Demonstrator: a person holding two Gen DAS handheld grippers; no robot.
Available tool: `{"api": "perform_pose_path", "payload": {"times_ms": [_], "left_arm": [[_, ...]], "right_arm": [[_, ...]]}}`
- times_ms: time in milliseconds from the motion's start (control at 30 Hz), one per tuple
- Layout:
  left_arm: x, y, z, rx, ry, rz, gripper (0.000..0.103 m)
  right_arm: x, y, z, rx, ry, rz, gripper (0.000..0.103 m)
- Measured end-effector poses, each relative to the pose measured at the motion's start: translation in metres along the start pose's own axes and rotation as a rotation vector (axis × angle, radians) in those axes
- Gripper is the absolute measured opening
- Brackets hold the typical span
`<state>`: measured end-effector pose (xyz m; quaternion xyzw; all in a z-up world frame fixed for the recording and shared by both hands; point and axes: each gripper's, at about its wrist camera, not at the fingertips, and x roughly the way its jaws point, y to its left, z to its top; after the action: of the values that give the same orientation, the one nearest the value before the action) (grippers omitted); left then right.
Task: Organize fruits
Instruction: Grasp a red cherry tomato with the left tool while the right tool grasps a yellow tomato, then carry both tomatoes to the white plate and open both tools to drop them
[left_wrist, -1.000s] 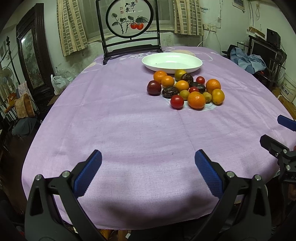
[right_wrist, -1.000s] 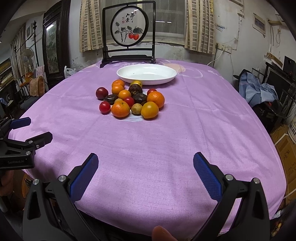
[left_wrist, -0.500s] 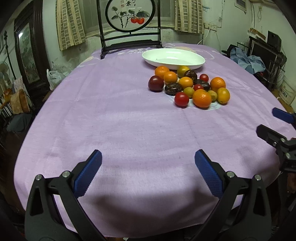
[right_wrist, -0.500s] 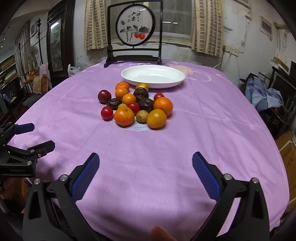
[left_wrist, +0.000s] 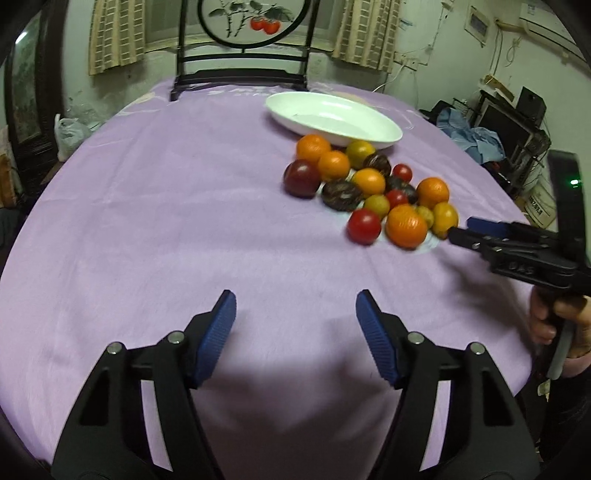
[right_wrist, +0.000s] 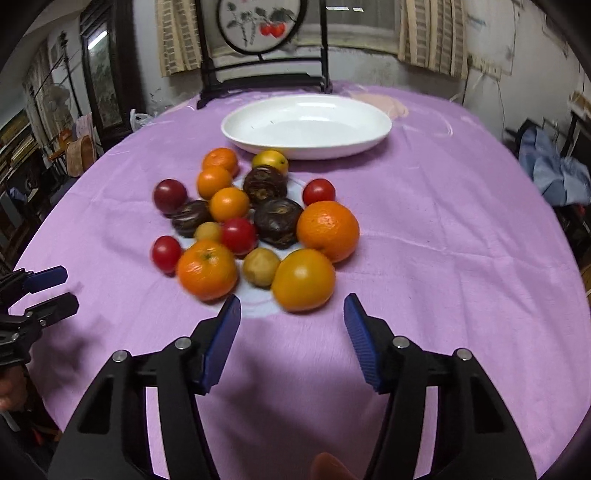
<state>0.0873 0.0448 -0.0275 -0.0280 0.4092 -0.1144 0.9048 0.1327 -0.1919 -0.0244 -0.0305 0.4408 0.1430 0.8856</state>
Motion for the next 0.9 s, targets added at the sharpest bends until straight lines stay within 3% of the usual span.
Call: {"api": "perform_pose_path", "payload": {"times_ms": [133, 267, 433, 600, 900], "left_arm": [[0.015, -0.007, 0.014, 0.022, 0.006, -0.033, 0.068], [0.033, -0.017, 0.029, 0.068, 0.028, -0.055, 0.067], [0.053, -0.037, 0.043, 0.135, 0.050, -0.103, 0.059], [0.071, -0.049, 0.048, 0.188, 0.090, -0.101, 0.047], [0.089, -0.055, 0.054, 0.195, 0.135, -0.108, 0.040]], "right_arm": [[0.014, -0.010, 0.008, 0.044, 0.032, 0.060, 0.054], [0.019, -0.022, 0.012, 0.080, 0.048, 0.132, 0.040], [0.008, -0.034, 0.008, 0.136, -0.008, 0.235, 0.039], [0.004, -0.037, 0.009, 0.150, -0.032, 0.271, 0.040], [0.007, -0.042, 0.010, 0.166, -0.011, 0.301, 0.040]]}}
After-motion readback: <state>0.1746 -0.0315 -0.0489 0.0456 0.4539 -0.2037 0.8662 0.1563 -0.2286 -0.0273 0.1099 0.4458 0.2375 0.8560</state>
